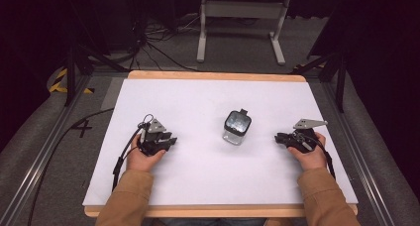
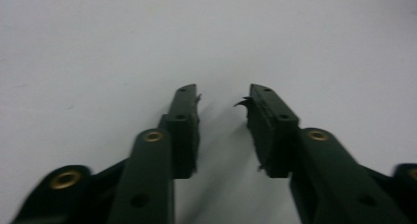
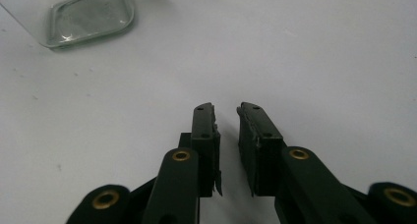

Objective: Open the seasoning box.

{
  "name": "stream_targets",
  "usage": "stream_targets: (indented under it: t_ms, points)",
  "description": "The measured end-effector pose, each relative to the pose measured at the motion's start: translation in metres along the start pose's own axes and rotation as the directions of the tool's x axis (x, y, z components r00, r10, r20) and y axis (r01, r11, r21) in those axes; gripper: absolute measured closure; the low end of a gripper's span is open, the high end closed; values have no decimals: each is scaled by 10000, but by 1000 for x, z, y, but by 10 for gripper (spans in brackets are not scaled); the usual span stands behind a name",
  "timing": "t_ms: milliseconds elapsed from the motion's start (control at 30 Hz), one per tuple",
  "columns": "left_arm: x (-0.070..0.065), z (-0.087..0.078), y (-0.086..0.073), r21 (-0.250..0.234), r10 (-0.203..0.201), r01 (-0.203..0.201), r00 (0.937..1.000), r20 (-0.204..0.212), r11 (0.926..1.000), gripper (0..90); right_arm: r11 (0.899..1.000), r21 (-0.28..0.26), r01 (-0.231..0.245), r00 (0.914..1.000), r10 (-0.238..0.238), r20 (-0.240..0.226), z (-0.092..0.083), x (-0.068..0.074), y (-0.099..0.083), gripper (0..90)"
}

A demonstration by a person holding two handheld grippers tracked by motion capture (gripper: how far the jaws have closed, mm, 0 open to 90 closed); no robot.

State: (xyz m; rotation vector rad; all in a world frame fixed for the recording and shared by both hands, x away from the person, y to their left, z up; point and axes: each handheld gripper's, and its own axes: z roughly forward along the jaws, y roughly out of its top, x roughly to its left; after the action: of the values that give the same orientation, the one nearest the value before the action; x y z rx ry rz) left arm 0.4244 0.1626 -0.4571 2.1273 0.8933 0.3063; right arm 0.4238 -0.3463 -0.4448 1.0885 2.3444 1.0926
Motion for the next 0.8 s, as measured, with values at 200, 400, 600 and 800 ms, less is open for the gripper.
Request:
stream_targets:
  t_ms: [200,400,600,800]
  points:
    - [0,0,0,-31,-108,107,9995,-282,9999,647,9999,-12,102,9996,-102,-252,0,0,0,900]
    - [2,-1,1,-7,-214,214,9991,-358,9998,694,10000,4,24,10000,-24,-91,0,2,0,900]
    - [1,-1,1,-14,-88,88,9991,-425,10000,701,9999,128,-33,9997,30,222,-1,7,3,900]
    - [4,-3,1,-24,-325,324,9985,-443,9995,714,9993,139,-353,9993,351,155,-2,4,1,900]
